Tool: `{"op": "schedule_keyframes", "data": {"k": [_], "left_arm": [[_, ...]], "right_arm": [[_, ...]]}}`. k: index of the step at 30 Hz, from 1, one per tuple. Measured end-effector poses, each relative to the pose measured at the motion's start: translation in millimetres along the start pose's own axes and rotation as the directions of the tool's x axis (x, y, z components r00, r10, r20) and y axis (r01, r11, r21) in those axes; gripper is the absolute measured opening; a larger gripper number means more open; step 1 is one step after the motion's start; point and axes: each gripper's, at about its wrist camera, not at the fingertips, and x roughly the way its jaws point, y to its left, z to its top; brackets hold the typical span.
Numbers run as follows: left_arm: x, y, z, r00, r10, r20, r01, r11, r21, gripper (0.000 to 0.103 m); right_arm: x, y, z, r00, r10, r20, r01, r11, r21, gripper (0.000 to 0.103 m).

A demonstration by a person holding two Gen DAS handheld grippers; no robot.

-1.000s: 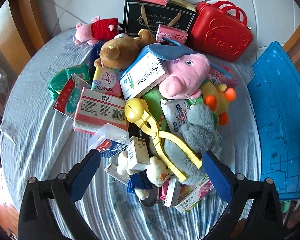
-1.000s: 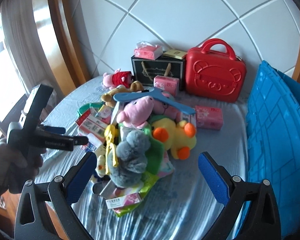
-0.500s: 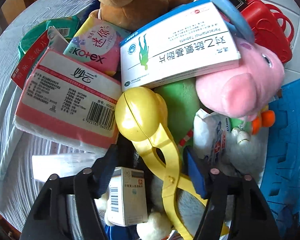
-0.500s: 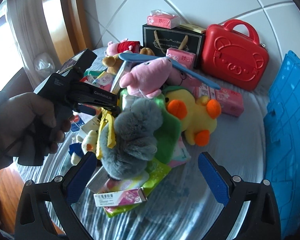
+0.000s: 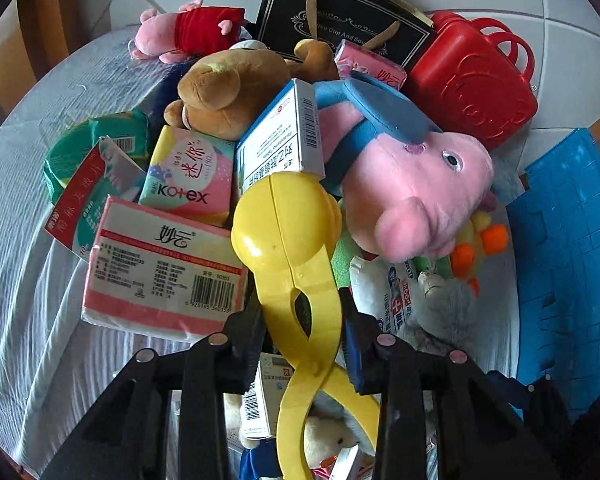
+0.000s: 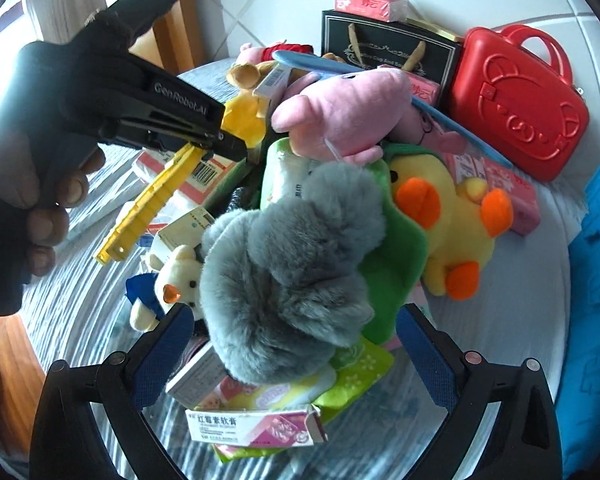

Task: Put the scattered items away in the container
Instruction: 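Grasp the yellow snowball-clip toy with the left tool while the right tool grasps the grey plush, then lift and carry the yellow clip toy and grey plush over the blue crate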

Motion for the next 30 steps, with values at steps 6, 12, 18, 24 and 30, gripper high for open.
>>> {"op": "schedule_keyframes", "data": {"k": [6, 12, 18, 24, 30], "left_arm": [[-9.9, 12.1, -10.0, 1.000, 0.001, 0.005, 0.000, 1.000, -0.015, 0.033], [-12.5, 26.5, -10.7, 1.000, -0.011, -0.001, 0.011, 1.000, -0.022, 0.033], [-22.2, 32.2, -18.0, 1.000, -0.005, 0.004, 0.005, 1.000, -0.018, 0.033], [-32.8, 34.8, -20.5, 1.000, 0.007, 0.015, -0.007, 1.000, -0.014, 0.033], [-48.6, 32.6, -25.2, 0.999, 0.009, 0.033, -0.008, 1.000, -0.014, 0.033]], "right_arm": [[33.3, 12.4, 5.0, 0.999, -0.021, -0.043, 0.020, 0.999, -0.028, 0.102], [58.8, 8.4, 11.0, 0.997, -0.024, -0.073, 0.025, 1.000, 0.014, 0.103], [64.8, 4.0, 21.1, 0.995, -0.034, -0.090, 0.039, 0.998, 0.051, 0.061], [46.6, 11.2, 28.1, 0.998, -0.034, -0.059, 0.036, 0.998, 0.042, 0.045], [25.0, 17.1, 28.7, 0.999, -0.033, -0.025, 0.034, 0.998, 0.051, 0.043]]}}
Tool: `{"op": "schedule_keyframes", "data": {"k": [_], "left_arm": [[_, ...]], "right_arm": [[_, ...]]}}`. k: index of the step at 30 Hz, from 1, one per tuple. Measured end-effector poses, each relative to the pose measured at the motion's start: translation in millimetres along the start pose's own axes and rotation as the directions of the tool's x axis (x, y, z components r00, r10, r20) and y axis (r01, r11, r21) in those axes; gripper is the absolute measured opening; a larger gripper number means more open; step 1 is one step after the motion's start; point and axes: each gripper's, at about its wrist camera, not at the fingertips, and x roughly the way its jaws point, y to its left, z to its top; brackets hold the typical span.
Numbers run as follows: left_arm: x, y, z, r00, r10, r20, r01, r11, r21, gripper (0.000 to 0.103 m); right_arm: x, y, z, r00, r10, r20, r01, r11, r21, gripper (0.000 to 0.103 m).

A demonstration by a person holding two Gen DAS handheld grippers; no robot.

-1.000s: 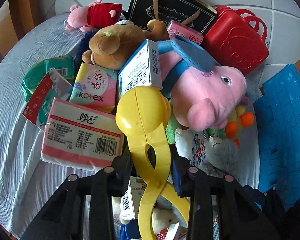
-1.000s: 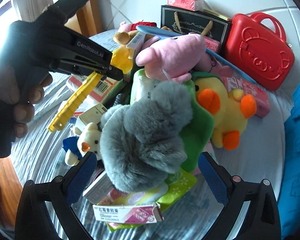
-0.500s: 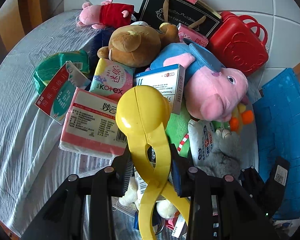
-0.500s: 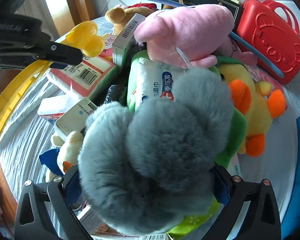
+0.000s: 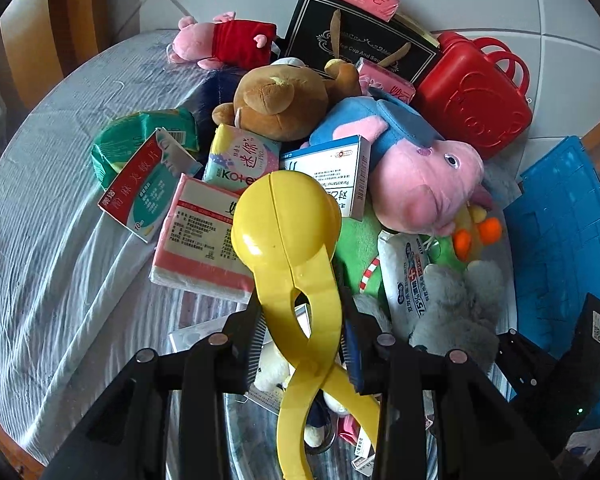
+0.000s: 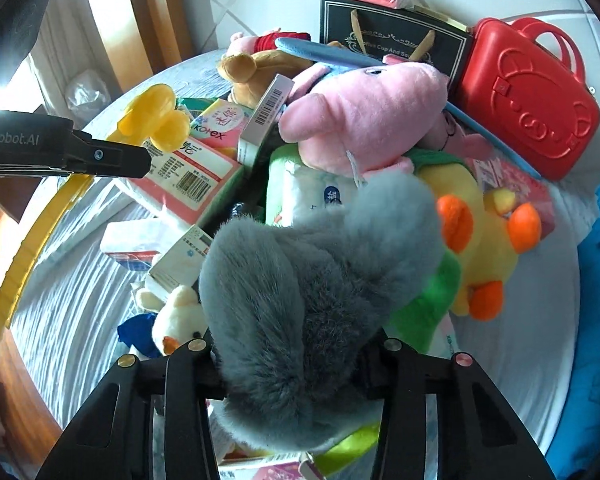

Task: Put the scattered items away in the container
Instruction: 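Lift and carry the yellow clip toy and grey plush over the blue crate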

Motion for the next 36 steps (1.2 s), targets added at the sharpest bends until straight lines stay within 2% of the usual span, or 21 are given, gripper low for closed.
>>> {"op": "schedule_keyframes", "data": {"k": [20, 36], "left_arm": [[-56.4, -11.0, -17.7, 0.997, 0.006, 0.078, -0.007, 1.000, 0.009, 0.033], [-105.7, -33.2, -23.7, 0.990, 0.046, 0.132, -0.052, 0.998, 0.041, 0.033]], "right_arm": [[-79.5, -6.4, 5.0, 0.994, -0.002, 0.113, -0.003, 0.999, 0.048, 0.038], [-153.7, 1.9, 20.5, 0.975, 0.026, 0.221, -0.037, 0.998, 0.047, 0.037]]}}
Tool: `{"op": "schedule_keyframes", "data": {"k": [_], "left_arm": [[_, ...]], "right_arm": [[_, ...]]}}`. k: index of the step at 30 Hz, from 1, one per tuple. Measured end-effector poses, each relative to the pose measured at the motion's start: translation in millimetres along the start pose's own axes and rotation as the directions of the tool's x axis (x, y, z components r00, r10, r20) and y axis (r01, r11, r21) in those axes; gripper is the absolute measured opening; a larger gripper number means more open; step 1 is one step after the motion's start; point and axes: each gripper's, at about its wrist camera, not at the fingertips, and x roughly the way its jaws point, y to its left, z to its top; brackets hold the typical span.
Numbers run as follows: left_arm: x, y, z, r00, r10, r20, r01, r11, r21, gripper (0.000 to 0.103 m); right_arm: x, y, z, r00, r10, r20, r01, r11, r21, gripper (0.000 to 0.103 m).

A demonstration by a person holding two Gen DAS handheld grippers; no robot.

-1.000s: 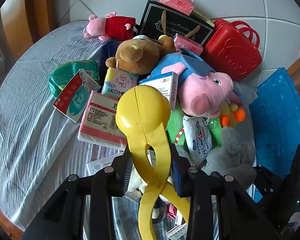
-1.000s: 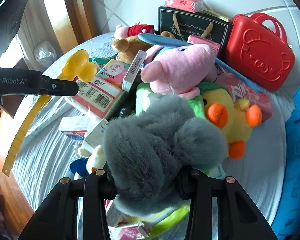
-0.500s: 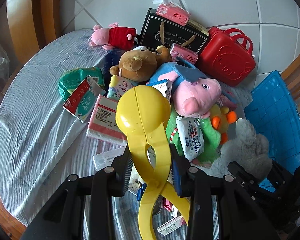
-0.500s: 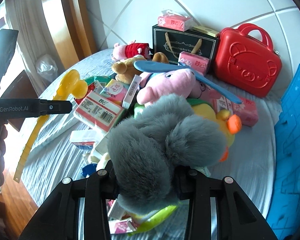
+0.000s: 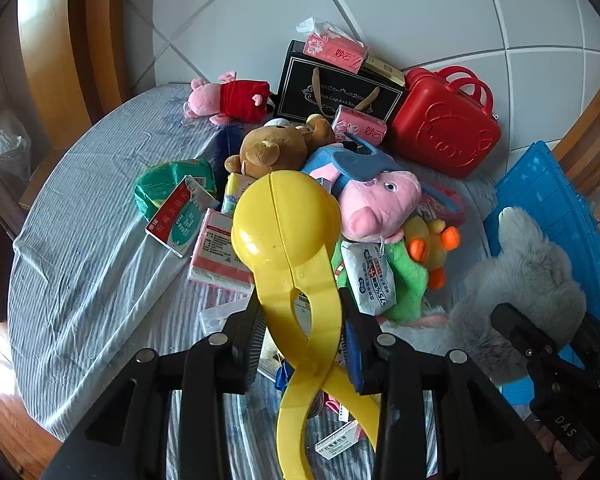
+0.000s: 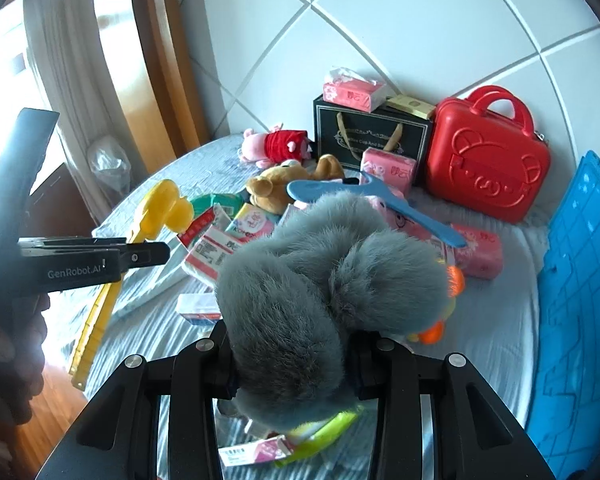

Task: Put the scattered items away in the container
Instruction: 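Lift and carry the yellow clip toy and grey plush over the blue crate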

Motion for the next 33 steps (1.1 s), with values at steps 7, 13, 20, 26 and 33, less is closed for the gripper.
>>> {"op": "schedule_keyframes", "data": {"k": [7, 13, 20, 26, 33], "left_arm": [[-27.6, -15.4, 2.8, 1.000, -0.003, 0.028, 0.003, 1.000, 0.012, 0.033], [-53.1, -26.4, 5.7, 0.998, 0.007, 0.061, -0.008, 1.000, 0.020, 0.033], [-80.4, -42.5, 9.2, 0.995, 0.028, 0.097, -0.032, 0.999, 0.044, 0.033], [-98.0, -54.5, 10.7, 0.989, 0.069, 0.129, -0.078, 0.995, 0.069, 0.033], [-115.6, -77.0, 12.9, 0.982, 0.093, 0.166, -0.111, 0.989, 0.097, 0.033]], "right_arm": [[-35.2, 1.5, 15.6, 1.000, 0.008, 0.028, -0.008, 1.000, 0.000, 0.037], [-64.0, 1.8, 24.4, 0.998, 0.018, 0.054, -0.018, 1.000, -0.010, 0.037], [-95.9, 0.3, 31.5, 0.995, 0.035, 0.094, -0.033, 0.999, -0.020, 0.037], [-117.8, -2.0, 35.1, 0.991, 0.048, 0.124, -0.045, 0.999, -0.027, 0.037], [-143.4, -12.5, 38.8, 0.986, 0.060, 0.155, -0.055, 0.998, -0.042, 0.037]]}}
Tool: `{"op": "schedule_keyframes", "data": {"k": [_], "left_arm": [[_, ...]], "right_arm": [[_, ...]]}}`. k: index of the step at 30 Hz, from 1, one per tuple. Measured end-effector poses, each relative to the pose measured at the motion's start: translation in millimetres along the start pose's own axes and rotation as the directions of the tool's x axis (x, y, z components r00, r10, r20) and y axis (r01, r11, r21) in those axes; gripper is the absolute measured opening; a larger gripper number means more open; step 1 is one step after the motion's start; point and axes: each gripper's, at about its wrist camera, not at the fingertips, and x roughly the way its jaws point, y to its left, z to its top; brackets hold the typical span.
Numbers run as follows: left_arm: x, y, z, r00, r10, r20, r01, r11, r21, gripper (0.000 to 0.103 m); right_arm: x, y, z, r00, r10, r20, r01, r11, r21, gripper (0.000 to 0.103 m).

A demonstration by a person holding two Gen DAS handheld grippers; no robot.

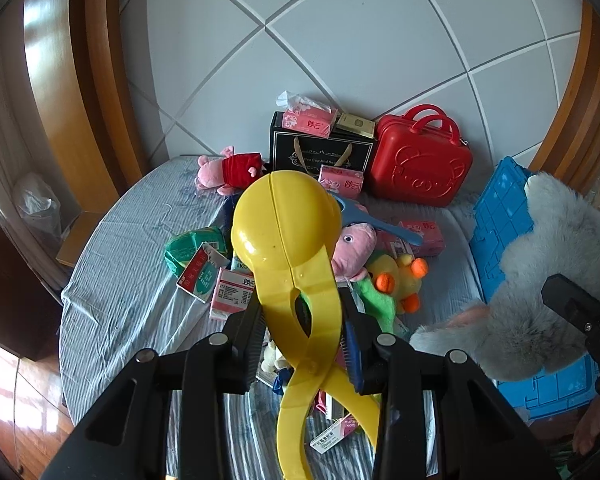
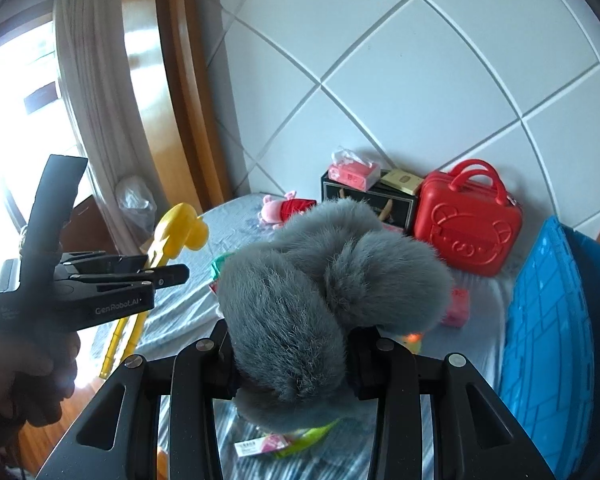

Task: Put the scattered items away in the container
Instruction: 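Lift and carry the yellow clip toy and grey plush over the blue crate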

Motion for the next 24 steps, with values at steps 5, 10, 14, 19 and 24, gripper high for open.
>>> {"op": "schedule_keyframes", "data": {"k": [5, 10, 14, 19, 24], "left_arm": [[-16.4, -18.4, 5.5, 1.000, 0.004, 0.029, -0.005, 1.000, 0.027, 0.033], [-30.6, -38.1, 12.4, 0.998, 0.007, 0.063, -0.009, 0.999, 0.043, 0.033], [-38.9, -52.1, 17.7, 0.996, 0.009, 0.088, -0.013, 0.999, 0.048, 0.033], [-45.5, -66.6, 23.8, 0.994, 0.013, 0.113, -0.019, 0.999, 0.048, 0.033], [-50.2, -85.1, 31.5, 0.991, 0.019, 0.134, -0.027, 0.998, 0.052, 0.033]], "right_arm": [[-18.8, -10.8, 6.4, 1.000, 0.007, 0.031, -0.007, 1.000, -0.004, 0.037], [-33.6, -23.3, 12.8, 0.998, 0.017, 0.060, -0.017, 1.000, -0.002, 0.037], [-43.7, -32.6, 17.1, 0.996, 0.026, 0.083, -0.026, 1.000, -0.006, 0.037], [-60.4, -42.2, 19.5, 0.993, 0.040, 0.113, -0.038, 0.999, -0.016, 0.037], [-78.8, -54.4, 20.6, 0.989, 0.048, 0.143, -0.046, 0.999, -0.021, 0.037]]}}
